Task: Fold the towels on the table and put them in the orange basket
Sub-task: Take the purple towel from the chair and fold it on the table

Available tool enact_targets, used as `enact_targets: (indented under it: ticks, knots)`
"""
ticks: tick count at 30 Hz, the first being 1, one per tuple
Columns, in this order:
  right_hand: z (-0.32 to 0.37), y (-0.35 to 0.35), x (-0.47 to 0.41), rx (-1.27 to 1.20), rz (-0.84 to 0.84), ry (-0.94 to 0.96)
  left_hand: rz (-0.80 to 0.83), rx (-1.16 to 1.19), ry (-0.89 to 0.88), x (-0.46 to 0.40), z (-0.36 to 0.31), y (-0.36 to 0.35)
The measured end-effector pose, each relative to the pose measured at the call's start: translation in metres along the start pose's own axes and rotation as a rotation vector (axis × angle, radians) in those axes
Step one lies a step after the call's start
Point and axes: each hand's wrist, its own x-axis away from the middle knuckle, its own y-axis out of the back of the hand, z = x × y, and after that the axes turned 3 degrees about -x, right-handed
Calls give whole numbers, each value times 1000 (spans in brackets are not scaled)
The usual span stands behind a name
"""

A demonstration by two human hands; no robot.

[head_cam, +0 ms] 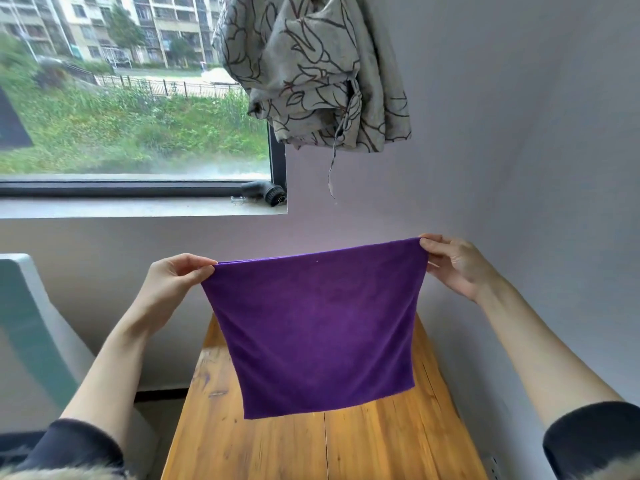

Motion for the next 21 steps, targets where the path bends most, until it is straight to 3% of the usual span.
enact_targets:
  ticks: [8,11,17,21]
  knots:
    - [-4,5,-9,425,-26,112,17,-154,-12,-5,-1,1]
    - [-10,2,-12,524,-73,201,15,-294,-6,-5,7,-7]
    - [-31,1,-26,1006,-198,278,16,-614,38,-10,34,-27]
    - [-47,1,-39,1103,-285,268,-15,-568,87,-19,40,-42]
